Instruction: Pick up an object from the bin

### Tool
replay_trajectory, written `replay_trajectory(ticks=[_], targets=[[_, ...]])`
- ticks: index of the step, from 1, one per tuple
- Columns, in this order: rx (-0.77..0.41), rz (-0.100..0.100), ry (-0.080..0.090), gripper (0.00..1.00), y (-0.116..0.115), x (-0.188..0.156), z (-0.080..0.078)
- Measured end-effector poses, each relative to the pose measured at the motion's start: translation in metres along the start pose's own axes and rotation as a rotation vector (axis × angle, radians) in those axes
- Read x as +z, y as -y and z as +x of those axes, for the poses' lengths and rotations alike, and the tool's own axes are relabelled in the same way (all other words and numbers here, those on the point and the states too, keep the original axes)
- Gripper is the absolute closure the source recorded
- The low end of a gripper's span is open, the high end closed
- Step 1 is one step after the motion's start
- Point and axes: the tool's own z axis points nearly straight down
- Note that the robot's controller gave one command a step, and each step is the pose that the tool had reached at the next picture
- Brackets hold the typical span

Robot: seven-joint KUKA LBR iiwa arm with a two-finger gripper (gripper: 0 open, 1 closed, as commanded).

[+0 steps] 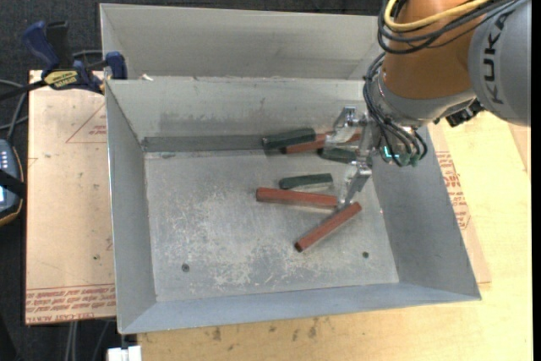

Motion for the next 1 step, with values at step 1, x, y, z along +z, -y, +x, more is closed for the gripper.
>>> replay_trajectory(ticks=[1], targets=[[0.000,0.000,0.008,0.00,0.0000,-0.0045,-0.0015]])
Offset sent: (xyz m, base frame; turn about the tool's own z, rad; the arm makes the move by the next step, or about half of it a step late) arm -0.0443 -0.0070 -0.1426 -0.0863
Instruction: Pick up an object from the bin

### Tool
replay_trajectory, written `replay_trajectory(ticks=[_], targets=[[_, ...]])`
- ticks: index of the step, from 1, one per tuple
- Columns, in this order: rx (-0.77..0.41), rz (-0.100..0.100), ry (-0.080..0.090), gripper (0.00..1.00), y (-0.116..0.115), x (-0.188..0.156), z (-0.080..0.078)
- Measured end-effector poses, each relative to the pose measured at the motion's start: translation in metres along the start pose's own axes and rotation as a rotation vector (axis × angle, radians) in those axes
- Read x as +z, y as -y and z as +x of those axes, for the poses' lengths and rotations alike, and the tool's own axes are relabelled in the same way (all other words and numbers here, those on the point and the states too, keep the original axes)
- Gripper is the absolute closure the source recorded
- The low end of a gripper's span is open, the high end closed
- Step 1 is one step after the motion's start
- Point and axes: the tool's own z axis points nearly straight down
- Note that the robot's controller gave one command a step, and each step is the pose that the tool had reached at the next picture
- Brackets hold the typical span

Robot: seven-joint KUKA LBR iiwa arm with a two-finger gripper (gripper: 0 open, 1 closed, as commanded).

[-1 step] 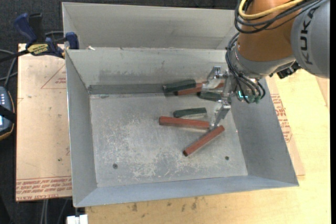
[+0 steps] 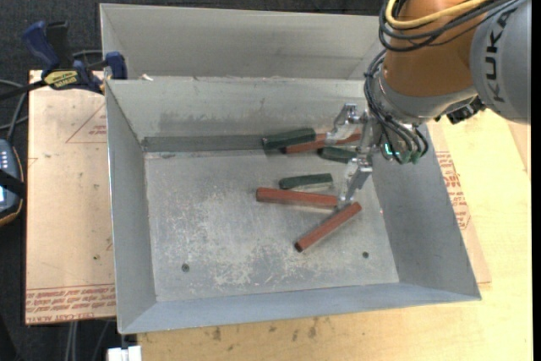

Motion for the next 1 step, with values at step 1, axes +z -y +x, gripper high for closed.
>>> replay_trajectory(ticks=[1], targets=[[-0.025,0.000,0.008,0.00,0.0018,0.0399,0.0115]])
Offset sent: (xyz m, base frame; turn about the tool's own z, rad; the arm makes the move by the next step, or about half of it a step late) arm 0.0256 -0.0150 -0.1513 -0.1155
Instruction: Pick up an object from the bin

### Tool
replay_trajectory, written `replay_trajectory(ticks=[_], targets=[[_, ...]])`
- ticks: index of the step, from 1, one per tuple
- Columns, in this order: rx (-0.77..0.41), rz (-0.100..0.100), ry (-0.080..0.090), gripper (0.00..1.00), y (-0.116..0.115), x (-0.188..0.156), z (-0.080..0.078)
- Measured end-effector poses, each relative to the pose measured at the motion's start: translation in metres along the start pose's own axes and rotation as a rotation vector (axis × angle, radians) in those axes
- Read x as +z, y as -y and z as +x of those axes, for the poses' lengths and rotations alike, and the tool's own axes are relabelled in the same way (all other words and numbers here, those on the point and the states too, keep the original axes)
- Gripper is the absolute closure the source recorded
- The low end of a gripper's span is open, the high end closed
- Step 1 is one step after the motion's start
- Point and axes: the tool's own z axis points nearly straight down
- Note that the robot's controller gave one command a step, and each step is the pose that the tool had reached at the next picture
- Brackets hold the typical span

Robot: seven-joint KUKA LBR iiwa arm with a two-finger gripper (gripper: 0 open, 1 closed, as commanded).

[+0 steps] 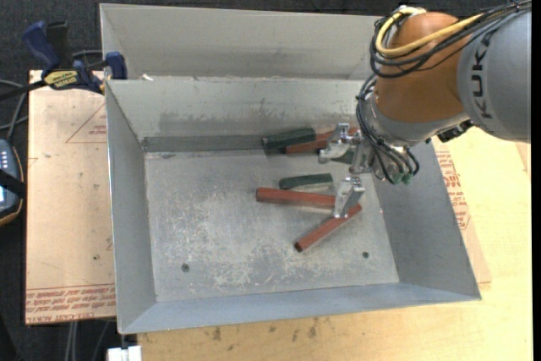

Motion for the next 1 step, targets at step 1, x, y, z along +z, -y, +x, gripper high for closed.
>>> replay_trajectory(ticks=[1], targets=[[-0.089,-0.002,0.008,1.00,0.0123,0.0991,-0.0437]])
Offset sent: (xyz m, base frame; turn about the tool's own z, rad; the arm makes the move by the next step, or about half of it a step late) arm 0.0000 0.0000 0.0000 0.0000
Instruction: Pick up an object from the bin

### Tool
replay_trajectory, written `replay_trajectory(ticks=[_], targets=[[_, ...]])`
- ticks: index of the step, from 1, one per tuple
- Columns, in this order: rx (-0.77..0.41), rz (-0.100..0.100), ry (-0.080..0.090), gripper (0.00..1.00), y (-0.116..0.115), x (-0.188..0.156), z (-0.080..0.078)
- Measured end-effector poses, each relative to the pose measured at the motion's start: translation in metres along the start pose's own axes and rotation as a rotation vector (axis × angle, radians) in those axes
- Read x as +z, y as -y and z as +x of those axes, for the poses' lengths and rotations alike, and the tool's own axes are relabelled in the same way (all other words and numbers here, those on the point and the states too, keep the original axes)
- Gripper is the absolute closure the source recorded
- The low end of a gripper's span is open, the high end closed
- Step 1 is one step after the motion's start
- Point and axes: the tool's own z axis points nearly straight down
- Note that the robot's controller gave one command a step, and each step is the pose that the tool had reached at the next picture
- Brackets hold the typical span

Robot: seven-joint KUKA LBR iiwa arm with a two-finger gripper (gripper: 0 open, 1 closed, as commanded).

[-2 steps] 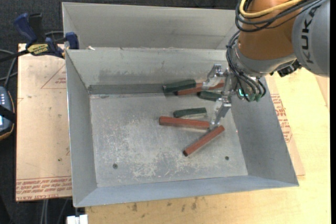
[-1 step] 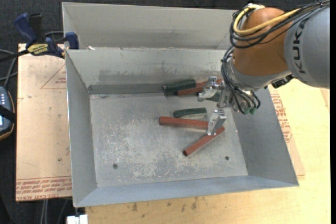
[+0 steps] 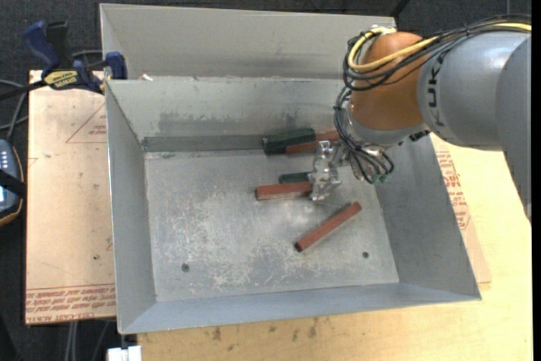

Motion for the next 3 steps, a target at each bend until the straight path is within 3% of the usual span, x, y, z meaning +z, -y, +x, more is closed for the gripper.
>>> replay_trajectory(ticks=[1,2,3], targets=[[0.000,0.000,0.000,1.00,0.000,0.000,0.000],[-0.012,0.000,-0.015,1.00,0.003,-0.031,0.005],[-0.010,0.000,-0.018,1.00,0.006,-0.090,0.004]])
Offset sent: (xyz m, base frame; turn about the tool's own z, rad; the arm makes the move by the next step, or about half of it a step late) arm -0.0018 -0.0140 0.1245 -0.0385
